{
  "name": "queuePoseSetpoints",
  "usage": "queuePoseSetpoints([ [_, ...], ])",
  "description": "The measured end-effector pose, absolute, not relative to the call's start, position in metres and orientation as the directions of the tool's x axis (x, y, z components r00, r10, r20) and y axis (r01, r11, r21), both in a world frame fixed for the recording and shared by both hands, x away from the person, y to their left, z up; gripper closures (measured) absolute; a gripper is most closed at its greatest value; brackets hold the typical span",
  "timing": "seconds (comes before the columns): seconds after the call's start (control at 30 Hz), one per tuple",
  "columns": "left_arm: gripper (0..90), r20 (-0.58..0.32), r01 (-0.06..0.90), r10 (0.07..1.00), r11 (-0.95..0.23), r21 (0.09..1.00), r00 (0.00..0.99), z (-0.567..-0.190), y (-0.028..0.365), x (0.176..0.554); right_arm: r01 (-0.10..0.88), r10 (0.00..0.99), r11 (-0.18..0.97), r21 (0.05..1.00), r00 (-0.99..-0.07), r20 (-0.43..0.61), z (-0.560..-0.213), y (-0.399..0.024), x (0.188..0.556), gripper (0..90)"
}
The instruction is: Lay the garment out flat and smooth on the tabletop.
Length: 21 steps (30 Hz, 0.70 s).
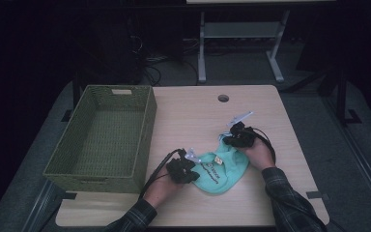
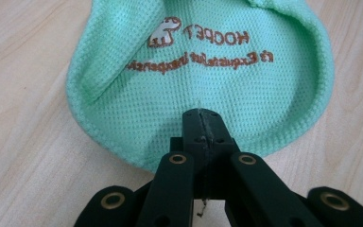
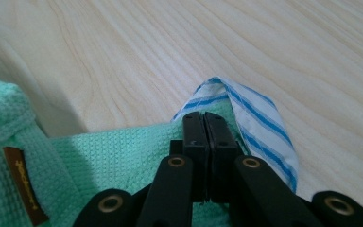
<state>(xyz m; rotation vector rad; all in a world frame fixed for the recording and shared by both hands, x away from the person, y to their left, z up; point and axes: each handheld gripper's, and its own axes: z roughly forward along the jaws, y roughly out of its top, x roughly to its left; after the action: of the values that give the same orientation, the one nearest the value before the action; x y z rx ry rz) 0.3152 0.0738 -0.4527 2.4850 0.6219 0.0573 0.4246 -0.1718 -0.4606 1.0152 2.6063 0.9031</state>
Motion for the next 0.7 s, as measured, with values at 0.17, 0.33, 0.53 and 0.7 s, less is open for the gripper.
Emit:
queuePoseSetpoints([
  [0.17,89.5,-0.094,0.419,0.443,-0.729,0.540,0.892,-0.453,0.074,0.316,0.536,0.679,0.552,0.639,-0.734,0.030,-0.452,-0.176,0.423,89.0],
  [0.33,89.5,-0.098,0.426,0.450,-0.723,0.544,0.888,-0.453,0.073,0.315,0.540,0.708,0.518,0.664,-0.706,0.021,-0.440,-0.183,0.429,89.2],
  [0.53,89.5,-0.093,0.421,0.447,-0.724,0.547,0.890,-0.453,0.073,0.315,0.568,0.737,0.488,0.662,-0.675,0.036,-0.442,-0.188,0.441,89.3],
  [0.7,89.5,-0.091,0.420,0.447,-0.725,0.545,0.890,-0.453,0.074,0.315,0.589,0.751,0.484,0.648,-0.659,0.038,-0.453,-0.188,0.449,89.2],
])
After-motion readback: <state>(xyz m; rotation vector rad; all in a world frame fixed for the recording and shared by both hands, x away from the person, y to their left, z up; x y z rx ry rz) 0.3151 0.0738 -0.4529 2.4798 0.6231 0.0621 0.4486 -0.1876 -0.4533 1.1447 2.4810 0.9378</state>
